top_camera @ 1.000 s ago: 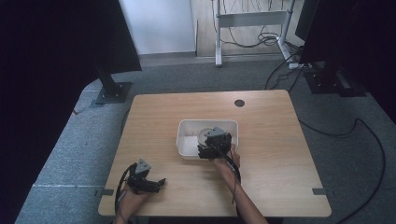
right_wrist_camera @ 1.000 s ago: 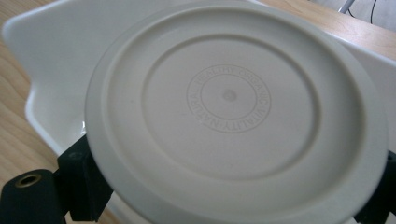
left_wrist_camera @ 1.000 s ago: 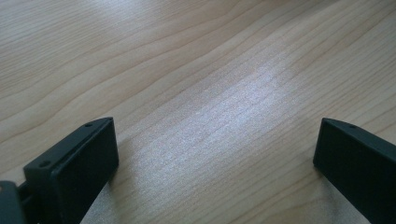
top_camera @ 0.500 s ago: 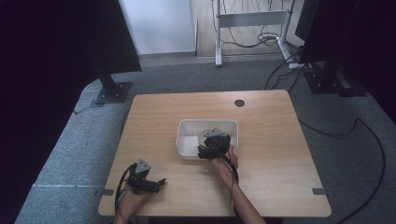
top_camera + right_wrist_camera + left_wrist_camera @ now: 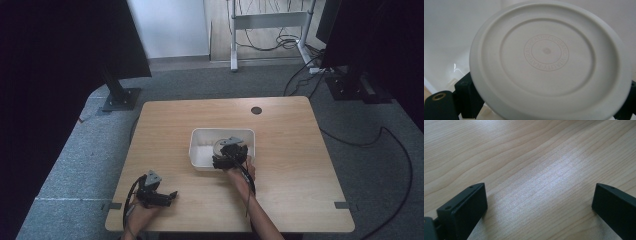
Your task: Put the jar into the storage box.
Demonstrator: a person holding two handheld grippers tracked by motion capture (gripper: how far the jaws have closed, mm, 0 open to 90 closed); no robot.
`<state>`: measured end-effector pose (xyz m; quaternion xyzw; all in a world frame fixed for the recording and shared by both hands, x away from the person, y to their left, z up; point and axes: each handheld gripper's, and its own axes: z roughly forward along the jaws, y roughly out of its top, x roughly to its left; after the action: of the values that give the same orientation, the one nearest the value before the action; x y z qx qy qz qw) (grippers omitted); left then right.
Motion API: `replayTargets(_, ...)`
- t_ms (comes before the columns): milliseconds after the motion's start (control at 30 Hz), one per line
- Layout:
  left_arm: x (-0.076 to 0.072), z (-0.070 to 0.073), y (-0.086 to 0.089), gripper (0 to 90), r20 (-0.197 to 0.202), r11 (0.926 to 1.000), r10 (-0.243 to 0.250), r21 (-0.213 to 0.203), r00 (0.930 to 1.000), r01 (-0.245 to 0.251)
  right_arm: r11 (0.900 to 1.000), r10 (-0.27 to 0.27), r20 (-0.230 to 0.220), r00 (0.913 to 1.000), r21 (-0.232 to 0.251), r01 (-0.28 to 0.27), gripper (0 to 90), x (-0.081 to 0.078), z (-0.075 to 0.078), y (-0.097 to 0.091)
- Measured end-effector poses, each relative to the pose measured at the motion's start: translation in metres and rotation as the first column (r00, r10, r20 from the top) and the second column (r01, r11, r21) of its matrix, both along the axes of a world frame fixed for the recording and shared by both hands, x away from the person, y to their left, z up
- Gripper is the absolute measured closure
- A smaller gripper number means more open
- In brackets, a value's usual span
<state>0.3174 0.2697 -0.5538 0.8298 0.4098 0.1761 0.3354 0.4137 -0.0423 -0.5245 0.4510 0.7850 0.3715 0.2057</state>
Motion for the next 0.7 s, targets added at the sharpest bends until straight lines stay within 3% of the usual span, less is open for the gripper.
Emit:
replayTargets(400,0.0,0.0,0.0,0.0,0.0,1.0,0.0,0.0,1.0,0.0,0.9995,0.026,0.01,0.9996,0.019,-0.026,1.3,-0.0016,0.0048,-0.0034)
replayTargets(700,0.0,0.0,0.0,0.0,0.0,1.0,0.0,0.0,1.0,0.0,0.999,0.045,0.026,0.9986,0.0,-0.045,1.3,-0.0055,0.0084,-0.003)
